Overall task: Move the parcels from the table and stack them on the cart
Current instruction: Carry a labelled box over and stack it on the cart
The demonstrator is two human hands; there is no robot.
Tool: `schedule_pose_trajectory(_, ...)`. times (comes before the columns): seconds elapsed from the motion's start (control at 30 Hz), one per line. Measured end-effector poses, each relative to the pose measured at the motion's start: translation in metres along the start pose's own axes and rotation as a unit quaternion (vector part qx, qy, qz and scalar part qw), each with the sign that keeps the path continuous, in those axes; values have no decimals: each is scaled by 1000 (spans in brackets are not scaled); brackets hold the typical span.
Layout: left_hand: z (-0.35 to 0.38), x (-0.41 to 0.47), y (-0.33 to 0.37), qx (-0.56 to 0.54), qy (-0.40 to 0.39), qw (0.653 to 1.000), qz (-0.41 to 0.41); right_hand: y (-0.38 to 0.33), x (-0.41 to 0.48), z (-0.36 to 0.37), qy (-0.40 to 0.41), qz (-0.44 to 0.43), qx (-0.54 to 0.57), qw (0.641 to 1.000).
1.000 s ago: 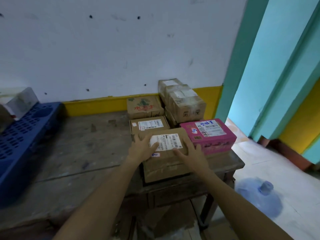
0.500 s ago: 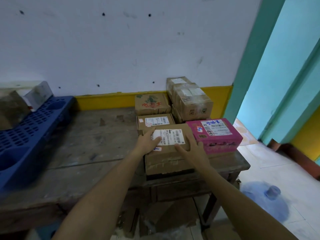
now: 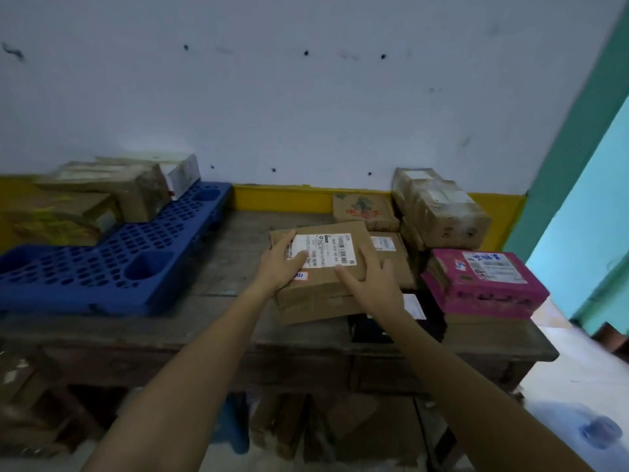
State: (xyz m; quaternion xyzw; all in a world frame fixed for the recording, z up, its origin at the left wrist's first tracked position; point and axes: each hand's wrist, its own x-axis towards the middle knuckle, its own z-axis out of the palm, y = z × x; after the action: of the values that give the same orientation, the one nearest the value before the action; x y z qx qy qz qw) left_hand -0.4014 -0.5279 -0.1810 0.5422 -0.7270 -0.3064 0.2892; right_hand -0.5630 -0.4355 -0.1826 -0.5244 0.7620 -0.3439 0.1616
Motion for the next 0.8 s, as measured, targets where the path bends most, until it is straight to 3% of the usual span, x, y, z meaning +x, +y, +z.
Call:
schedule_pose_trajectory(0.47, -232, -93, -167, -14, 87, 995, -36, -193, -111, 170, -72, -60, 65, 993)
schedule_pose_trajectory(0.8, -320, -63, -227, 7, 114, 993, -33, -275, -83, 243, -106, -102, 31, 989)
